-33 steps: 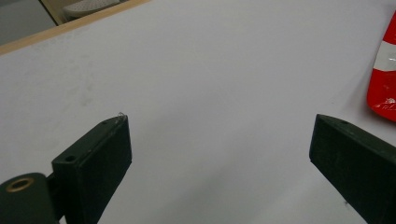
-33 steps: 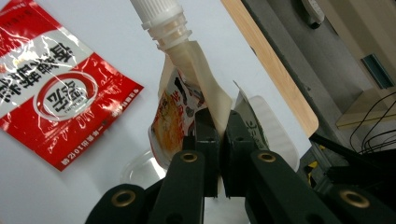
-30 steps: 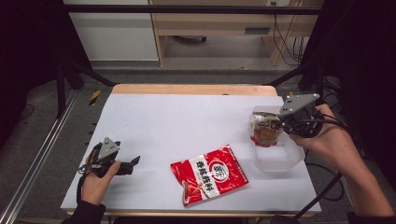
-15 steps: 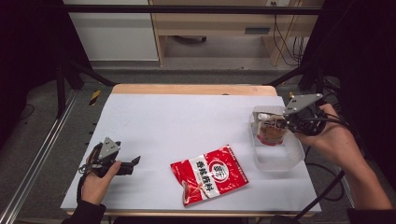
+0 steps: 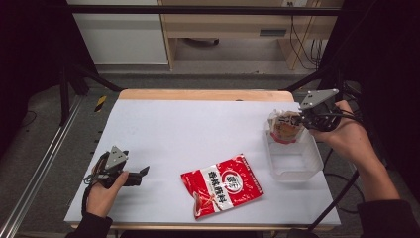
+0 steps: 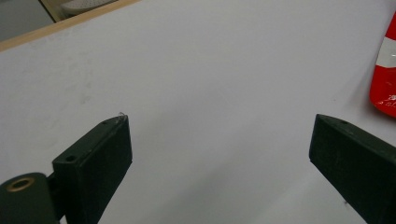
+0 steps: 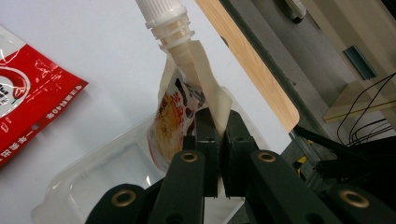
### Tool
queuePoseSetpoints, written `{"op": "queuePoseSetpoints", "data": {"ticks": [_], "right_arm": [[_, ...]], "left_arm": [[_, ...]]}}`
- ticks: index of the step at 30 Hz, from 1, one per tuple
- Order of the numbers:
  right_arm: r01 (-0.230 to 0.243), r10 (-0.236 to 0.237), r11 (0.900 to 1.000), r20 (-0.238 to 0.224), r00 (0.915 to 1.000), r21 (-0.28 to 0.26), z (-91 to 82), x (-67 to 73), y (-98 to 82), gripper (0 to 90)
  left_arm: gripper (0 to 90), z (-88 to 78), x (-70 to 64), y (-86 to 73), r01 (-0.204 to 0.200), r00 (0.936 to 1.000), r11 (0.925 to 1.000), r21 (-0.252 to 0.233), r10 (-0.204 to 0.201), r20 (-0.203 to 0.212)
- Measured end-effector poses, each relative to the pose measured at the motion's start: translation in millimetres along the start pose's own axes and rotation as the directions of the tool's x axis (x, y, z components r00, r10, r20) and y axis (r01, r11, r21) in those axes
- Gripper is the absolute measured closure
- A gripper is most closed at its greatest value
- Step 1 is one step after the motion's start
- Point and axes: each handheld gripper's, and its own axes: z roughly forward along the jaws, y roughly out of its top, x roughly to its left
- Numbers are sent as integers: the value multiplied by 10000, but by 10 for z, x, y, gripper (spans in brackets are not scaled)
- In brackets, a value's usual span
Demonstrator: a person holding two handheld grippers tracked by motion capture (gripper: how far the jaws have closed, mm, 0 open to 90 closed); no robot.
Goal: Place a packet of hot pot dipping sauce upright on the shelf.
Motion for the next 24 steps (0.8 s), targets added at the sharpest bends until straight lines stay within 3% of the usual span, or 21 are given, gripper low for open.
{"op": "queuePoseSetpoints", "data": {"ticks": [13,24], "right_arm": [[-255,258,9996,416,9988,-77,187,-140,13,874],[-155,156,9999,179,9997,-60,336,-92,-53,872]], "left_arm": [[60,33,-48,8,-210,9998,9997,79,210,67],[60,47,-62,10,-270,9996,9996,124,269,108]]}}
